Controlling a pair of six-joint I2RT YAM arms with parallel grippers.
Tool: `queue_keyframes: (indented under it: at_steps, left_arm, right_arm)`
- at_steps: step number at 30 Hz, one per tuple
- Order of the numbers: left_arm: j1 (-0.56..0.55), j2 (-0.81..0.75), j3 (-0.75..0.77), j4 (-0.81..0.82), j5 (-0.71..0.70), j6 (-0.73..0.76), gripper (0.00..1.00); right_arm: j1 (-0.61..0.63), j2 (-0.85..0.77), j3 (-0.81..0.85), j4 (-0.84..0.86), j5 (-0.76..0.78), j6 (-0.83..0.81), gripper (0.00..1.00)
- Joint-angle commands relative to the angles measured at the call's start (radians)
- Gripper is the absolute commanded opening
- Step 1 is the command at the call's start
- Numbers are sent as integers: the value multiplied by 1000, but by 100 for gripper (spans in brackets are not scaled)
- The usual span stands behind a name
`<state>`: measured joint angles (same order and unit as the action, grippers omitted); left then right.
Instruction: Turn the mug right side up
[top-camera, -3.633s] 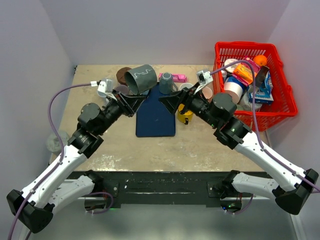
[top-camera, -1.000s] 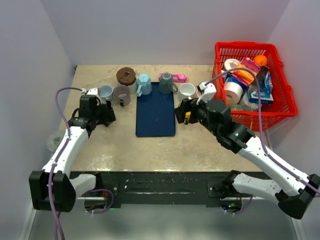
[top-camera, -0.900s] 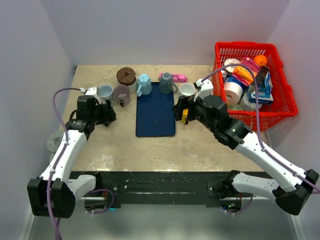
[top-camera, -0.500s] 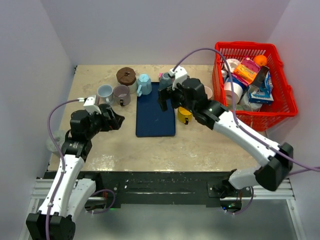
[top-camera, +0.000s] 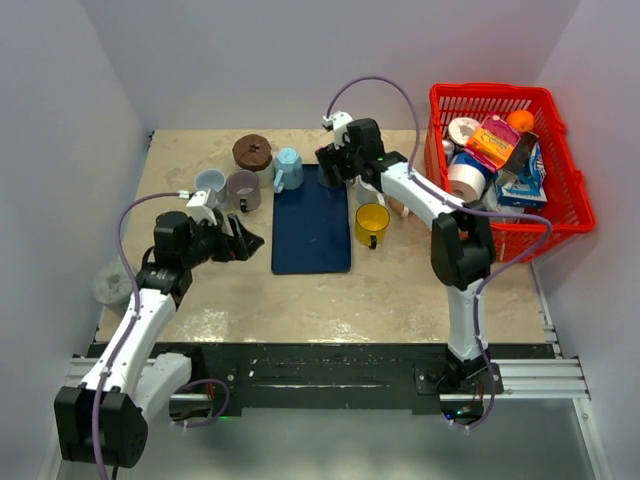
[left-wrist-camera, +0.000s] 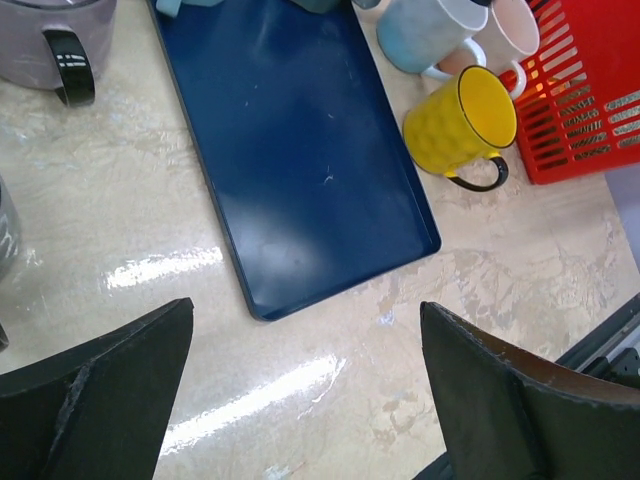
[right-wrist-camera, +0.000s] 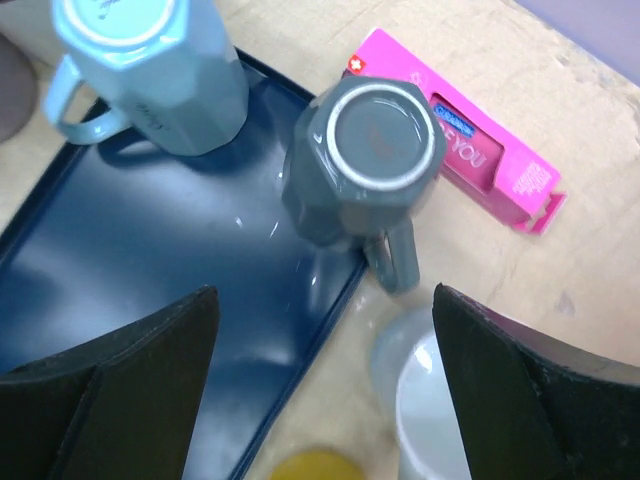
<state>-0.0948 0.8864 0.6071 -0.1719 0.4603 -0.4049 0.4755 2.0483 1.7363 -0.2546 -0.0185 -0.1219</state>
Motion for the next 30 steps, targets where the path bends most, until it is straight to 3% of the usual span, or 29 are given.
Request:
queue_keyframes:
  at_steps: [1,21,26,30]
  left_arm:
    - [-5,37,26,32,29,8,99]
    - [0,117,26,25,29,14,99]
    - [12,117,33,26,17,8,99]
    - [13,118,29,28,20,6,99]
  right_arm:
    - [-3,85,143,-34,-8,-102,88]
    - [-74,268,270,-83,-153,-190,84]
    - [-74,247,214,-22,-167,-174,82]
    - [-71,230,184,5,-155,-163,69]
